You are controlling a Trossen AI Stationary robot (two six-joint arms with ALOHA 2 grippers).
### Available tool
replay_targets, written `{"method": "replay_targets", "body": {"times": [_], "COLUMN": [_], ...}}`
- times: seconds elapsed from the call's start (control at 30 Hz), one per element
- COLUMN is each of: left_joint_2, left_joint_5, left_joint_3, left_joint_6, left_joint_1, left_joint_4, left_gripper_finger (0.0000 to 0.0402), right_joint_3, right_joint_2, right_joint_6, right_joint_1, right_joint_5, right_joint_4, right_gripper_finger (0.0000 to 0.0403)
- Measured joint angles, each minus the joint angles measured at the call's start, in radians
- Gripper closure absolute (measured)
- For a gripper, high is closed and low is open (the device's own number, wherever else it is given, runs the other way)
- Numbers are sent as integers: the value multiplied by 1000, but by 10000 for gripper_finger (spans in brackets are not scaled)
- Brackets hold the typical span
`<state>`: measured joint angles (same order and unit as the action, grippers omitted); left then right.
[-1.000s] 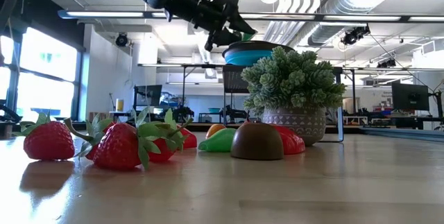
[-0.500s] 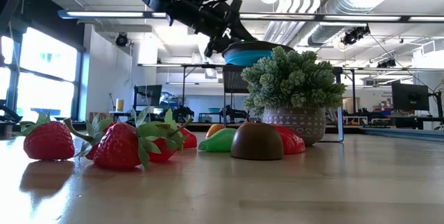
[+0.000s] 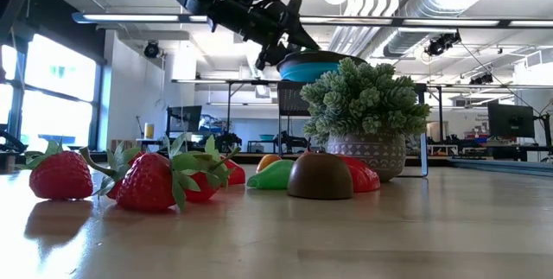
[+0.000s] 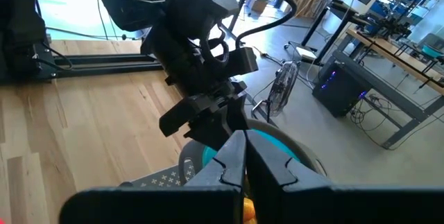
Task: Pick & Place Fruit
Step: Put the green pear into the blue strainer bowl, then put the red apple into the blue strainer bowl
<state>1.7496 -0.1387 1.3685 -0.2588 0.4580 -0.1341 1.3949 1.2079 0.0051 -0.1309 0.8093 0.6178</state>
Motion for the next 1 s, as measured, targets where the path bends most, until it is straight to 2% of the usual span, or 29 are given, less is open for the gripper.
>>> {"method": "replay_targets", "body": {"times": [0.1, 0.3, 0.7, 1.0], "left_joint_2": [0, 0, -4, -5], "left_joint_5": [0, 0, -83, -82], "left_joint_3": [0, 0, 0, 0], "left_joint_6": [0, -2, -60, -113], "left_joint_1": [0, 0, -1, 0], "left_joint_4": [0, 0, -90, -101], "left_gripper_finger": [125, 124, 211, 225], "right_joint_3": [0, 0, 0, 0], "right_joint_2": [0, 0, 0, 0], "right_joint_6": [-1, -2, -2, -2], "right_joint_1": [0, 0, 0, 0], "right_joint_5": [0, 0, 0, 0], "right_joint_4": [0, 0, 0, 7], "right_gripper_finger": [398, 398, 398, 398]}}
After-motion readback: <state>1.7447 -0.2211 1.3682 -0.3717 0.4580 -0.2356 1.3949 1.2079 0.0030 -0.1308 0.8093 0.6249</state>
